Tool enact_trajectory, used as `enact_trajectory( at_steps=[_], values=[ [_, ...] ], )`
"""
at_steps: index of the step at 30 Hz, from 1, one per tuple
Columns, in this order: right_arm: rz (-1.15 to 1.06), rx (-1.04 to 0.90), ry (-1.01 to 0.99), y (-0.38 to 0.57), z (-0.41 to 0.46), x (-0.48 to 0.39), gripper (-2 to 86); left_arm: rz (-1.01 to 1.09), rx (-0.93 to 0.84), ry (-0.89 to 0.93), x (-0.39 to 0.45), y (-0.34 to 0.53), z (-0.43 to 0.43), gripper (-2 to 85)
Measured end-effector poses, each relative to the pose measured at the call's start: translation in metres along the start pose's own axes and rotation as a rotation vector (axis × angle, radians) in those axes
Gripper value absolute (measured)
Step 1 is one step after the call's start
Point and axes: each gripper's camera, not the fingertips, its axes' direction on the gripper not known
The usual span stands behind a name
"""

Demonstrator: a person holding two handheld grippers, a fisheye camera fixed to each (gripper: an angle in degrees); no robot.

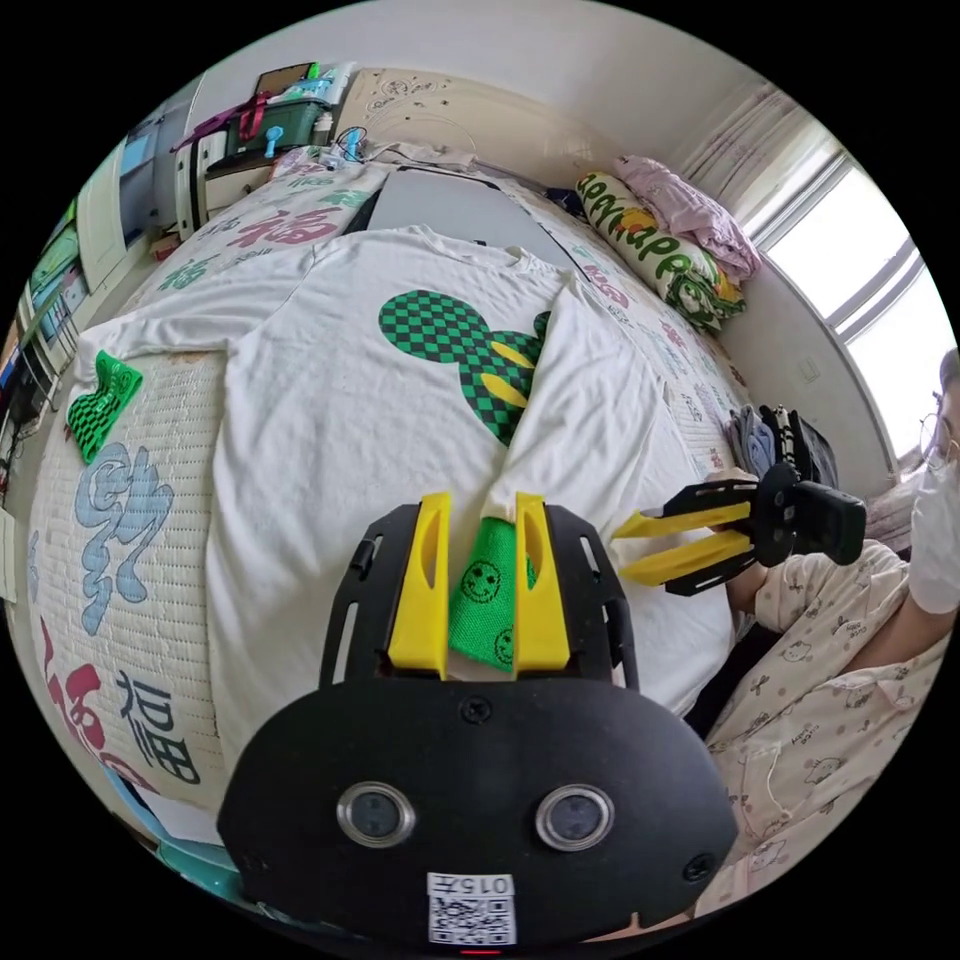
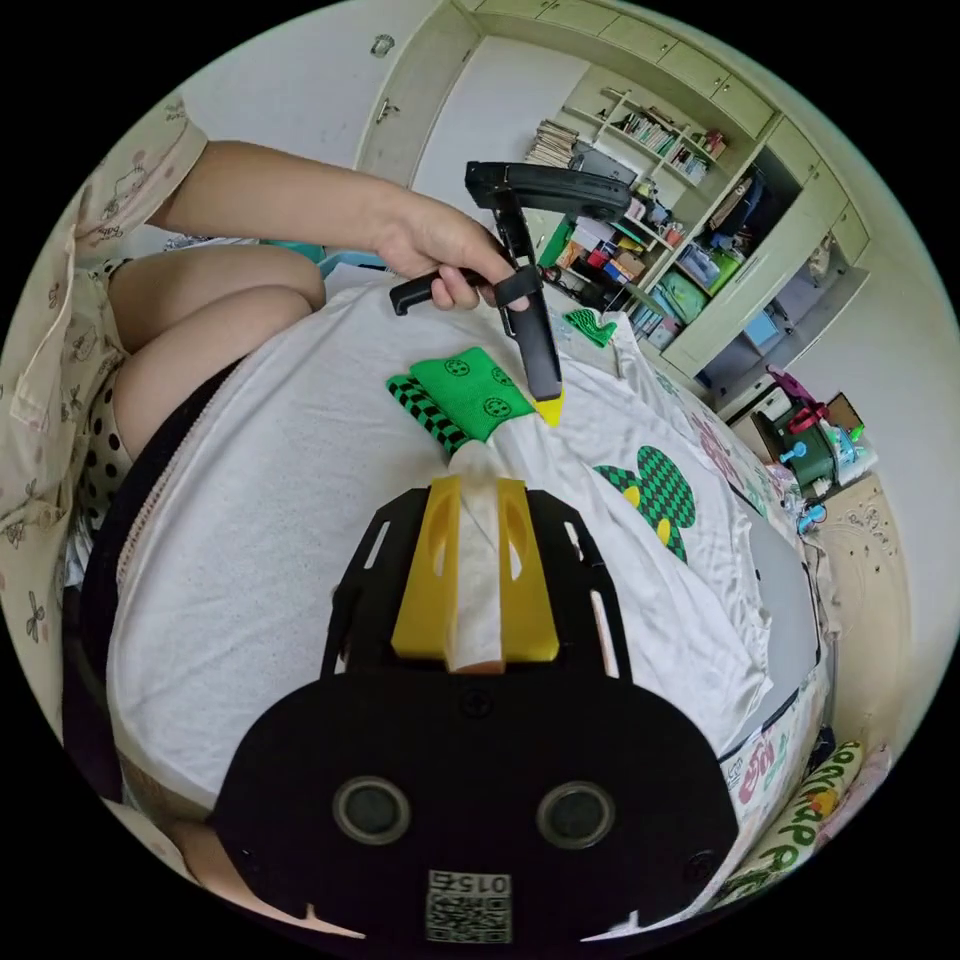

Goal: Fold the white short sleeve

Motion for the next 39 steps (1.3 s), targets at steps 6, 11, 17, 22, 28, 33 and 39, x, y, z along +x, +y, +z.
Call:
enact_trajectory(
  at_steps=[6, 11, 17, 22, 28, 33, 39],
  values=[
    [-0.107, -0.079, 0.039, 0.008, 0.014, -0.04, -0.3, 0.01, -0.054, 0.043, 0.004, -0.009, 0.028, 6.5],
    [-0.054, -0.063, -0.051, 0.023, -0.009, -0.027, -1.0, 0.053, 0.003, -0.035, 0.024, -0.008, 0.01, 2.3],
    [-0.06, -0.07, -0.141, 0.031, -0.024, -0.017, -1.0, 0.075, -0.029, -0.122, 0.046, -0.009, 0.019, 1.5],
    [-0.116, -0.099, -0.144, 0.029, -0.022, -0.02, -1.0, 0.111, -0.113, -0.15, 0.06, -0.01, 0.053, 1.9],
    [-0.08, -0.072, -0.19, 0.021, -0.03, 0.007, -1.0, 0.131, -0.107, -0.171, 0.069, -0.009, 0.065, 2.6],
    [-0.083, -0.07, -0.186, 0.006, -0.038, 0.025, -1.0, 0.119, -0.138, -0.186, 0.075, -0.016, 0.075, 2.7],
    [-0.082, -0.069, -0.197, -0.009, -0.052, 0.064, -1.0, 0.188, -0.185, -0.286, 0.099, -0.021, 0.09, 2.9]
  ],
)
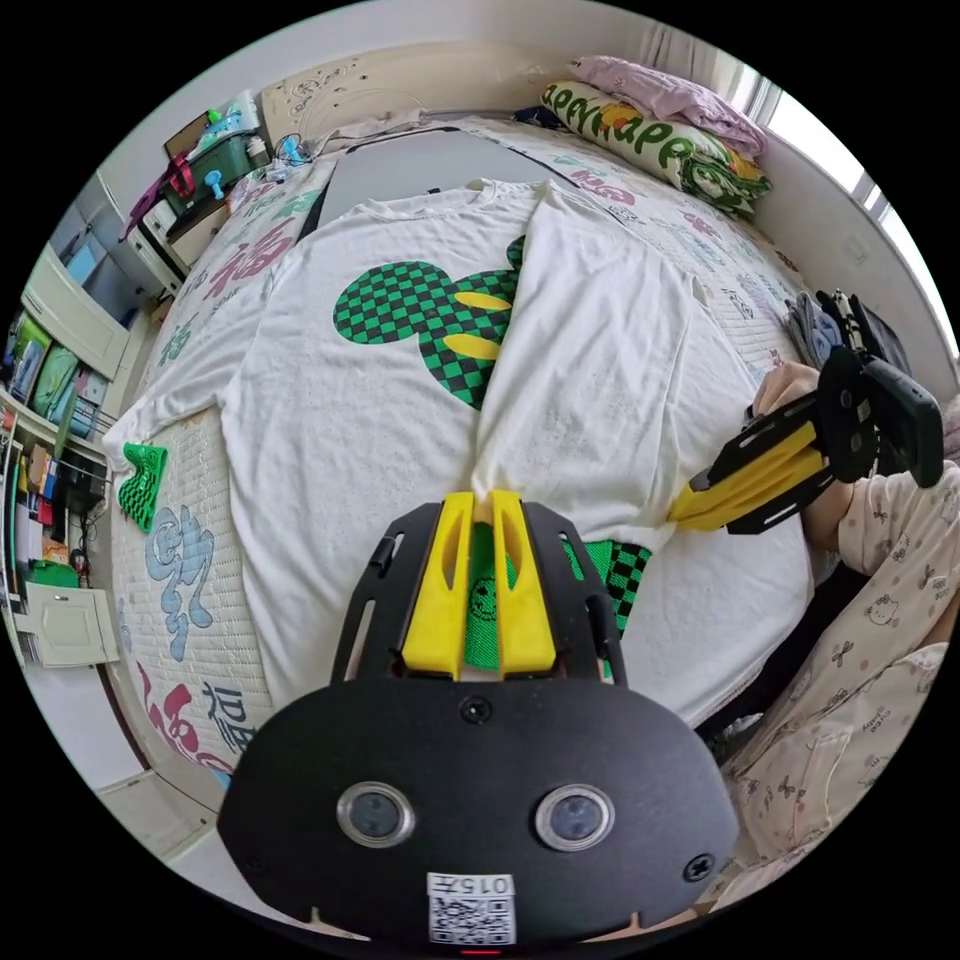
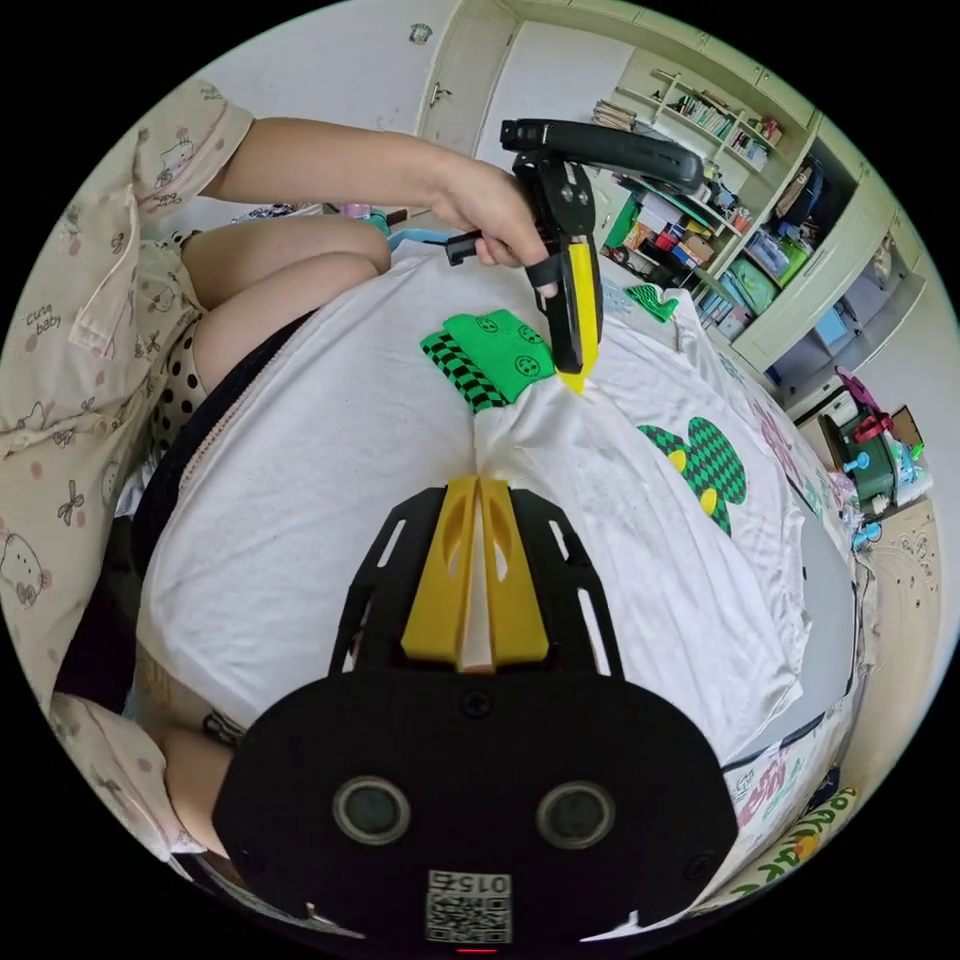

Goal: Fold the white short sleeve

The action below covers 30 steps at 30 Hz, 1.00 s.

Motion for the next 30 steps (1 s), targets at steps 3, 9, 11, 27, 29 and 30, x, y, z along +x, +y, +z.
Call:
enact_trajectory(
  at_steps=[3, 9, 11, 27, 29, 30],
  values=[
    [0.063, 0.031, -0.058, 0.018, -0.031, 0.043, -1.0, -0.013, -0.04, 0.022, -0.005, -0.004, 0.001, 2.8],
    [0.814, 0.512, 0.071, 0.143, -0.135, 0.188, 0.2, 0.046, 0.11, 0.054, 0.016, 0.022, -0.042, 3.6],
    [1.078, 0.674, 0.169, 0.192, -0.147, 0.211, 2.1, 0.093, 0.121, 0.11, 0.03, 0.027, -0.045, 4.8],
    [1.263, 0.189, 0.3, 0.112, -0.108, 0.319, 2.9, 0.168, 0.07, 0.314, 0.075, 0.06, 0.046, -0.1],
    [1.257, 0.177, 0.311, 0.097, -0.109, 0.326, 2.8, 0.156, 0.124, 0.374, 0.065, 0.069, 0.035, -0.2],
    [1.256, 0.176, 0.311, 0.094, -0.109, 0.327, 2.8, 0.132, 0.179, 0.397, 0.051, 0.077, 0.023, -0.2]
  ],
)
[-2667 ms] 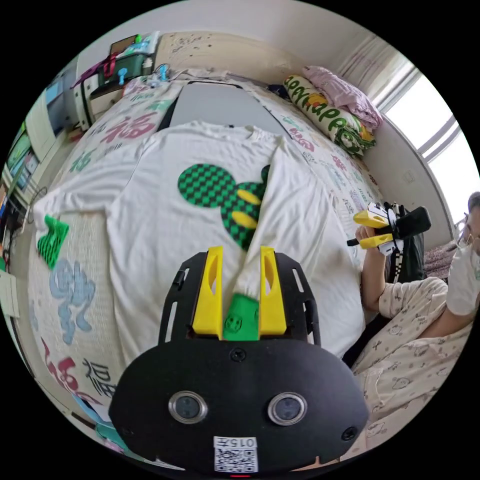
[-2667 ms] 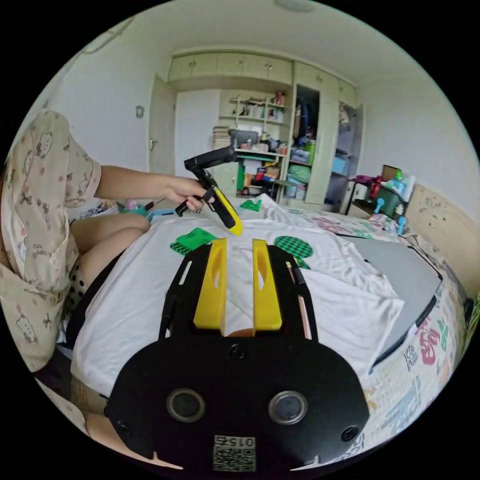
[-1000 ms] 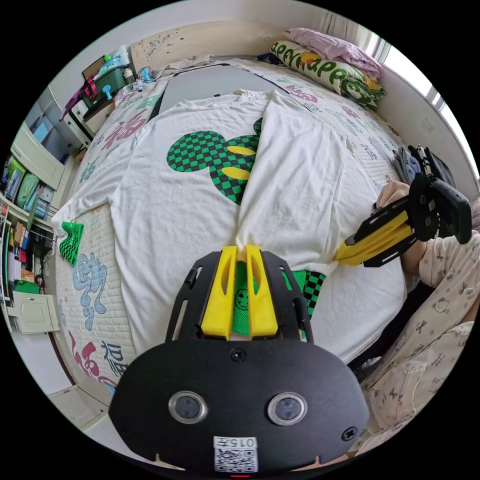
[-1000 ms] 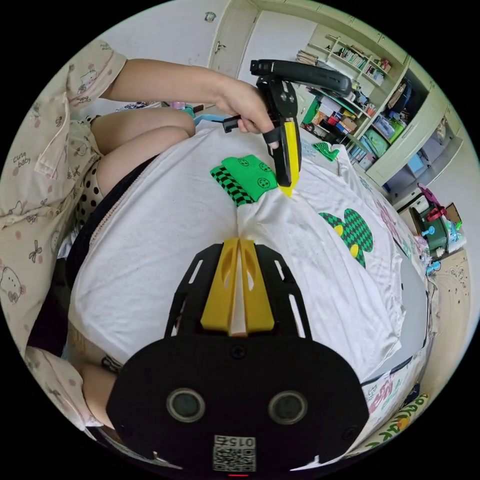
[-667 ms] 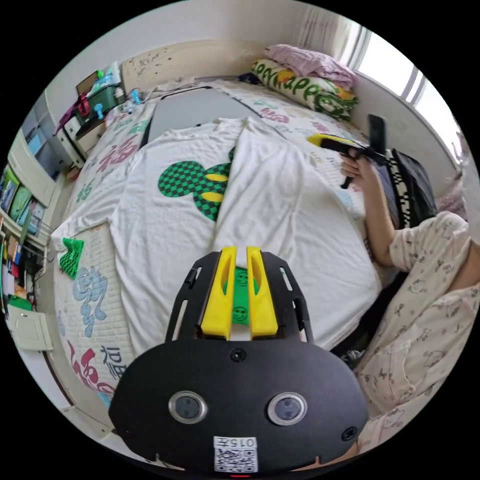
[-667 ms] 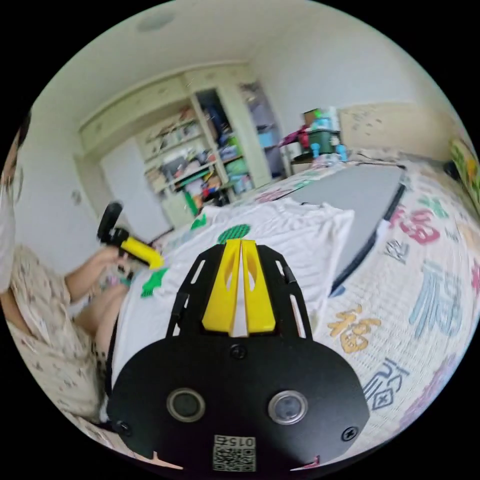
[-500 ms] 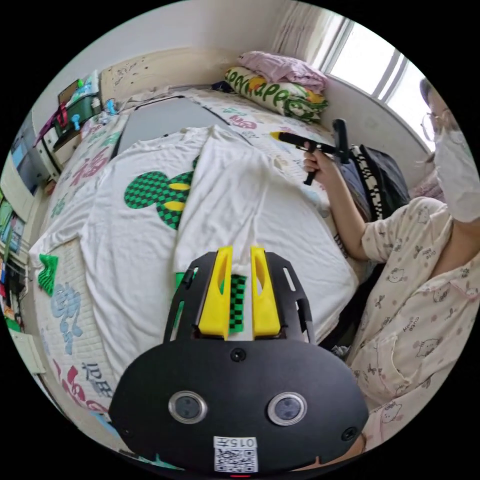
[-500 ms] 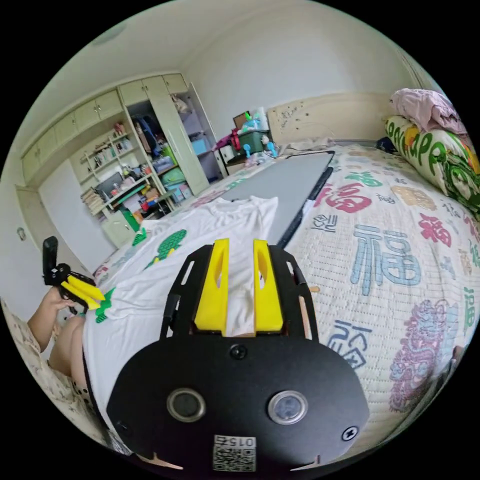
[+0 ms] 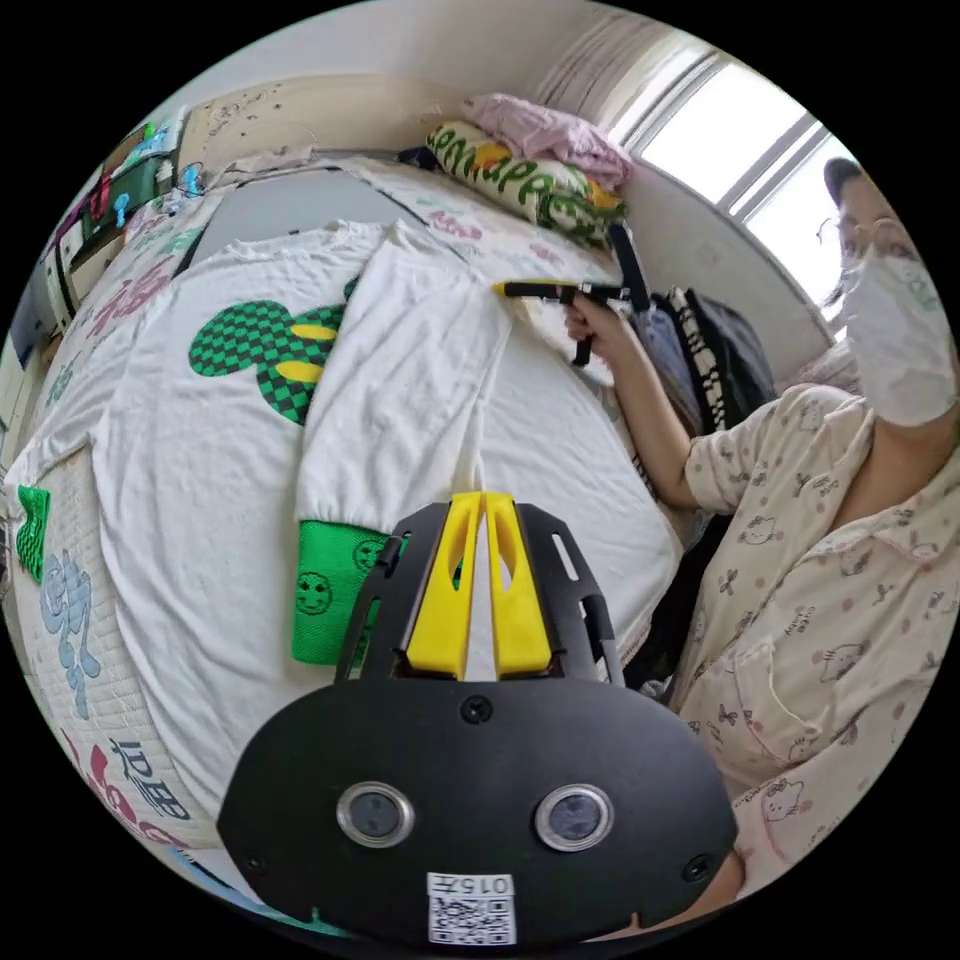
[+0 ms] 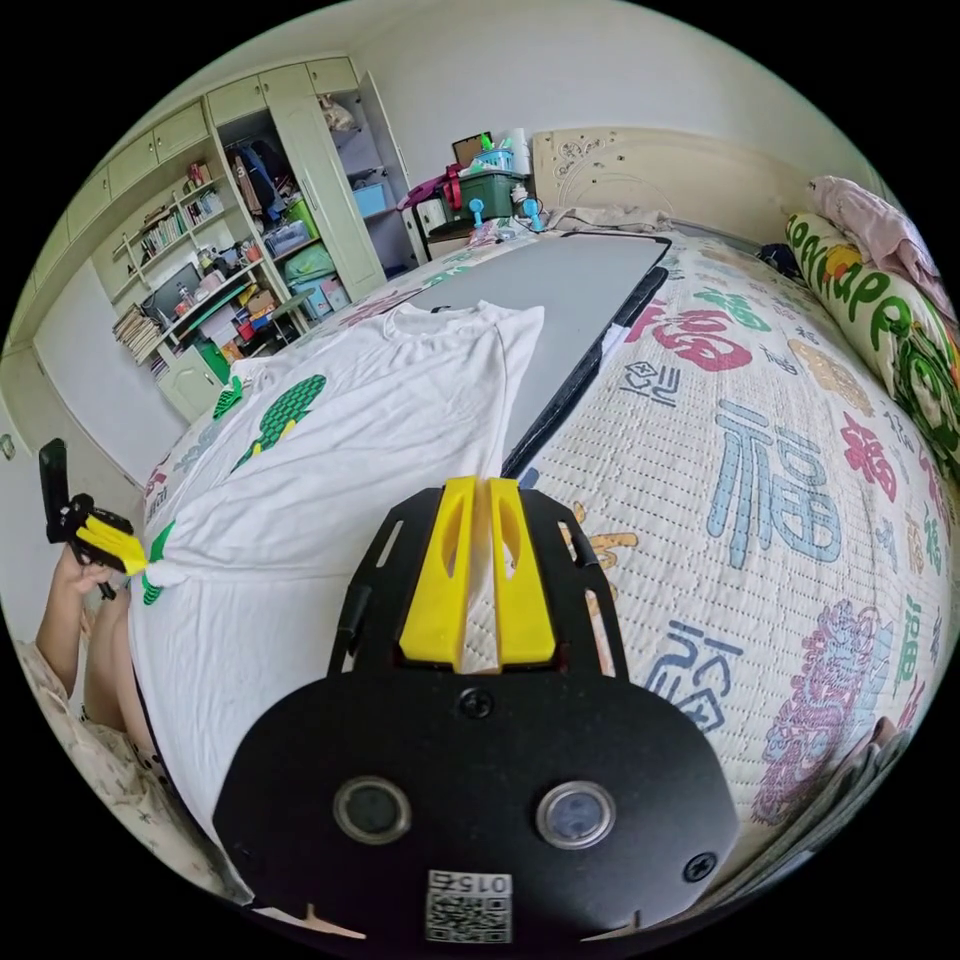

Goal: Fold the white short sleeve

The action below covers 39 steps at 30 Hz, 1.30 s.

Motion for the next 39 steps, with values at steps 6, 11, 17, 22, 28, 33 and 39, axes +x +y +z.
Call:
enact_trajectory(
  at_steps=[6, 11, 17, 22, 28, 33, 39],
  values=[
    [0.009, 0.001, -0.017, -0.021, -0.002, -0.016, 3.1, -0.293, 0.27, -0.485, -0.097, 0.043, -0.117, 3.1],
    [0.026, 0.004, -0.049, -0.033, -0.006, -0.025, 3.4, -0.371, 0.207, -0.739, -0.195, 0.037, -0.13, 7.4],
    [0.053, 0.009, -0.088, -0.038, -0.013, -0.031, 3.3, -0.546, 0.078, -0.771, -0.308, 0.009, -0.086, 8.1],
    [0.08, 0.016, -0.134, -0.037, -0.018, -0.031, 1.0, -0.607, 0.048, -0.824, -0.349, 0.004, -0.061, 7.4],
    [0.095, 0.021, -0.155, -0.028, -0.027, -0.037, -0.2, -0.607, 0.043, -0.899, -0.347, 0.005, -0.071, 1.5],
    [0.073, 0.142, -0.083, -0.009, -0.06, -0.053, -0.3, -0.532, 0.196, -0.786, -0.302, -0.004, -0.134, 0.4],
    [-0.06, 0.495, 0.037, 0.037, -0.139, -0.098, 1.4, -0.118, 0.222, -0.606, -0.145, -0.074, -0.187, 0.3]
  ],
)
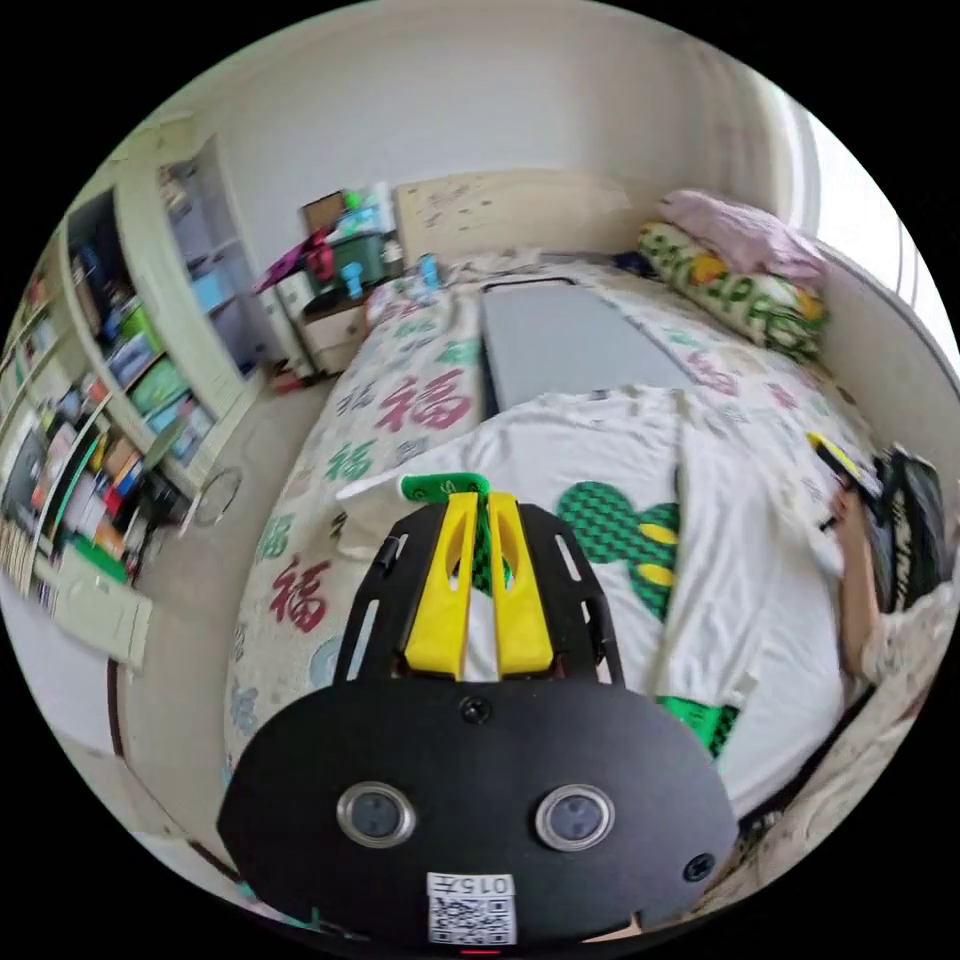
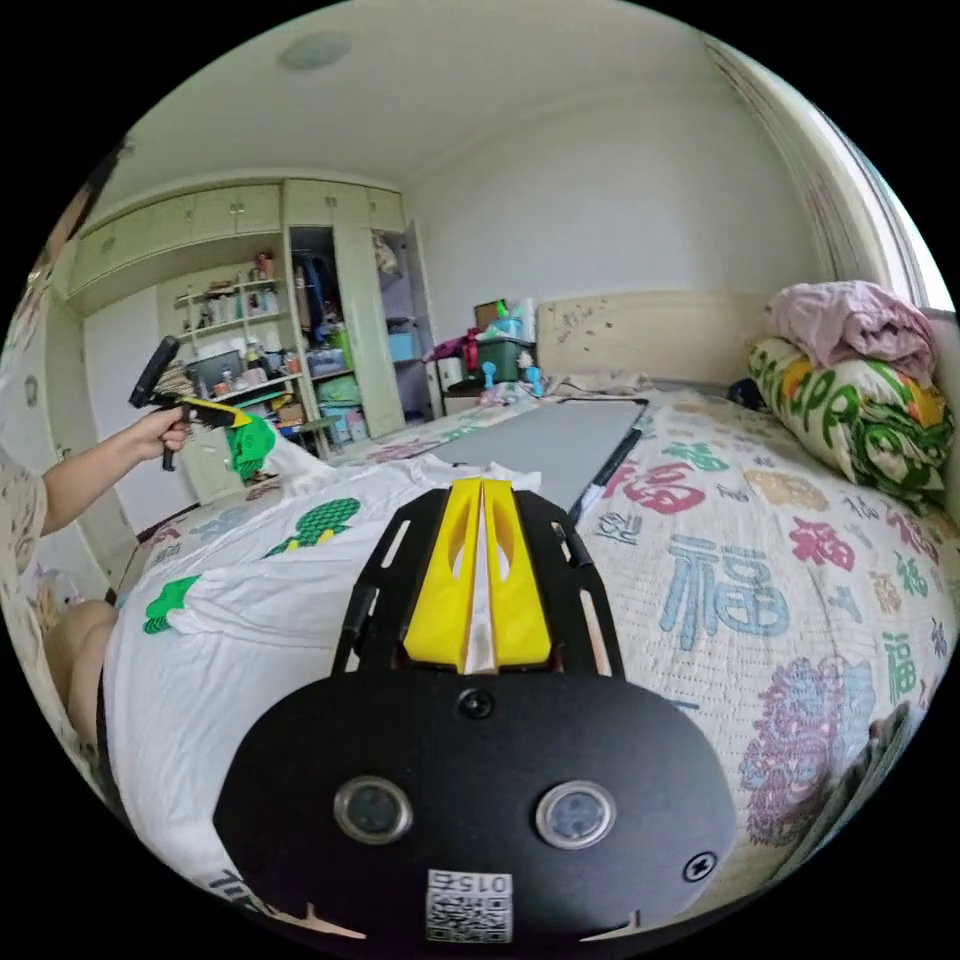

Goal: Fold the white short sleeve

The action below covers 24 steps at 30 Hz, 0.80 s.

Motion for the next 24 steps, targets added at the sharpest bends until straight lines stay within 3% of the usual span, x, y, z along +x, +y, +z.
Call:
enact_trajectory(
  at_steps=[5, 8, 15, 19, 24],
  values=[
    [-0.131, -0.041, -0.554, -0.001, -0.003, -0.029, 10.0, 0.239, 0.032, 0.312, 0.109, -0.049, -0.021, 0.4],
    [-0.123, -0.151, -0.737, -0.001, 0.011, -0.044, 13.4, 0.325, -0.014, 0.495, 0.167, -0.068, 0.008, 0.4],
    [-0.125, -0.31, -0.748, 0.007, 0.02, -0.052, 18.0, 0.273, -0.056, 0.651, 0.212, -0.061, 0.083, 0.4],
    [-0.09, -0.27, -0.837, 0.011, 0.008, -0.037, 15.0, 0.182, -0.003, 0.697, 0.196, -0.053, 0.087, 0.3],
    [-0.113, -0.266, -0.789, 0.015, 0.0, -0.036, 9.5, 0.22, -0.006, 0.69, 0.205, -0.055, 0.076, 0.2]
  ],
)
